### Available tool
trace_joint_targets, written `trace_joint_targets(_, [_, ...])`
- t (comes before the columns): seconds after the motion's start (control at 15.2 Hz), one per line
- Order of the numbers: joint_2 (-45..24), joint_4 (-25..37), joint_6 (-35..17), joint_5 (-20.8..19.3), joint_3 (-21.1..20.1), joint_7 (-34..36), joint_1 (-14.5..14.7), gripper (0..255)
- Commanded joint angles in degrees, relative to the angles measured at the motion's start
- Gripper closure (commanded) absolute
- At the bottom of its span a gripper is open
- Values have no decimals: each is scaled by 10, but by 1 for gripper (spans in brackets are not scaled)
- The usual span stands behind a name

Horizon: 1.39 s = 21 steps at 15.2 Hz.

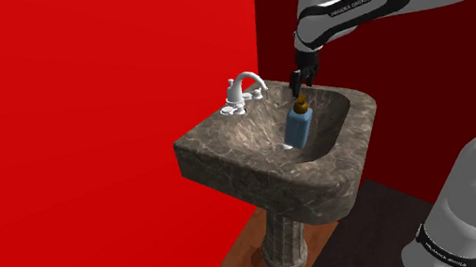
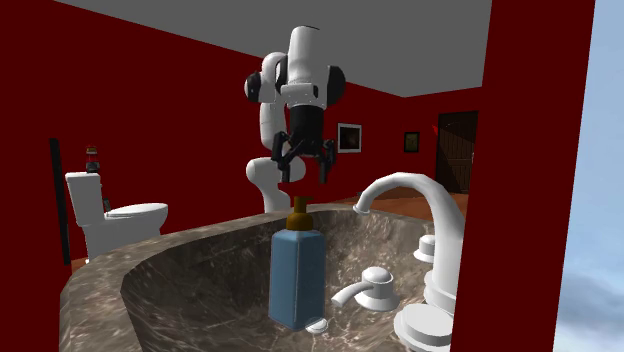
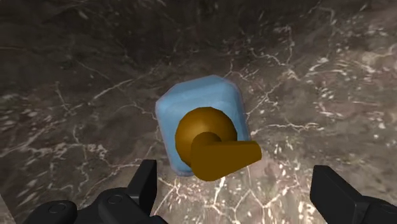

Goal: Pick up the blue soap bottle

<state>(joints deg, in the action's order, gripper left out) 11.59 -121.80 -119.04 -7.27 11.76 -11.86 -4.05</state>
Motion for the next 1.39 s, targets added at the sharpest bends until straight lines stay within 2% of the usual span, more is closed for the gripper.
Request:
trace_joint_targets(0.0, [-17, 3, -17, 0, 4, -5, -2, 0])
trace_joint_targets(0.53, [-31, -35, -67, -1, 6, -3, -3, 0])
trace_joint_targets(0.59, [-29, -36, -67, -1, 6, -2, -3, 255])
trace_joint_targets(1.19, [-31, -35, -67, -1, 6, -3, -3, 255])
trace_joint_targets(1.32, [-26, -24, -52, -1, 5, -3, -2, 255])
